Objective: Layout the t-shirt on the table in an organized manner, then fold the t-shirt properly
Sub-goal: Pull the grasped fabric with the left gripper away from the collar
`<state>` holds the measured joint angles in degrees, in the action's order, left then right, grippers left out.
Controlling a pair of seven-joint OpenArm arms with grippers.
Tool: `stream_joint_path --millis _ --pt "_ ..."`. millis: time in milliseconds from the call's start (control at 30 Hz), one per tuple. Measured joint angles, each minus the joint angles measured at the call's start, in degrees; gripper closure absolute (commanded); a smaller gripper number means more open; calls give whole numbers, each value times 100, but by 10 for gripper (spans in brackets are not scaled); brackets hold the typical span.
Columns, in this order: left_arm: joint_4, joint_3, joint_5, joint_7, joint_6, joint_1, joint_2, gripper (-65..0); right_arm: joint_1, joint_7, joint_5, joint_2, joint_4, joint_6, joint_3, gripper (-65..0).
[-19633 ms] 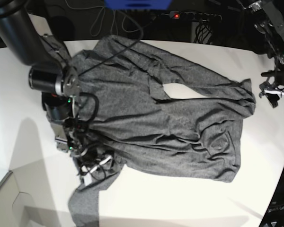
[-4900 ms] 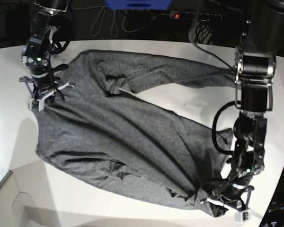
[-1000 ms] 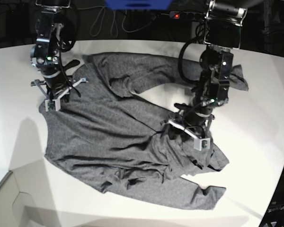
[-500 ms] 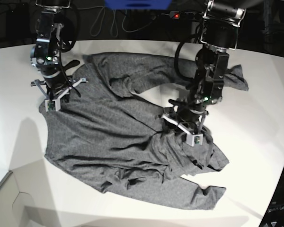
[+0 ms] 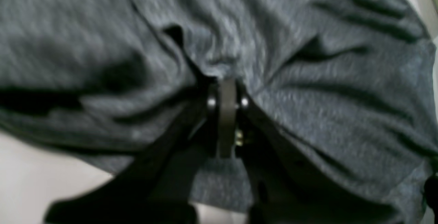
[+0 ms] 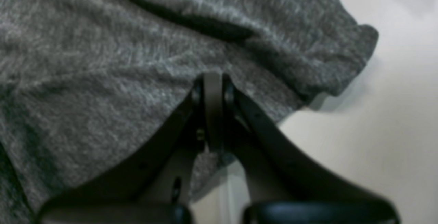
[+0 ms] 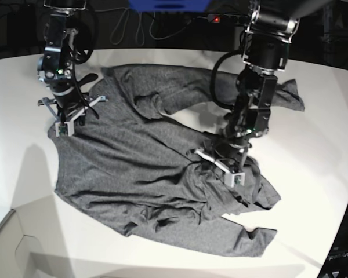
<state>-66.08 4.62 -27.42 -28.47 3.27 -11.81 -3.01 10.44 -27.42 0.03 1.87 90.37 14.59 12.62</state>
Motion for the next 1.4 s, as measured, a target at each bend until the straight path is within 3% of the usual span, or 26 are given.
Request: stream_joint_path --millis 400,633,833,1133,1300,1400 --pt "-2210 0 15 -13 15 227 -15 -1 26 -2 -2 2 9 0 -4 -7" --pt "-2695 -9 24 4 11 -409 -232 -1 39 2 -2 4 11 2 -4 -7" --pt "-2603 26 0 -76 39 -1025 -407 -1 39 -2 -2 7 0 2 -28 -7" --pt "-1541 -28 7 2 37 -2315 -616 -1 -7 4 -7 0 31 2 -26 -6" --pt "-1342 -33 -2 -24 39 -2645 -564 -1 26 612 4 -317 356 31 -90 -6" --pt "-1329 -39 -2 7 39 -2885 -570 -1 24 579 -20 -389 348 282 -369 -6"
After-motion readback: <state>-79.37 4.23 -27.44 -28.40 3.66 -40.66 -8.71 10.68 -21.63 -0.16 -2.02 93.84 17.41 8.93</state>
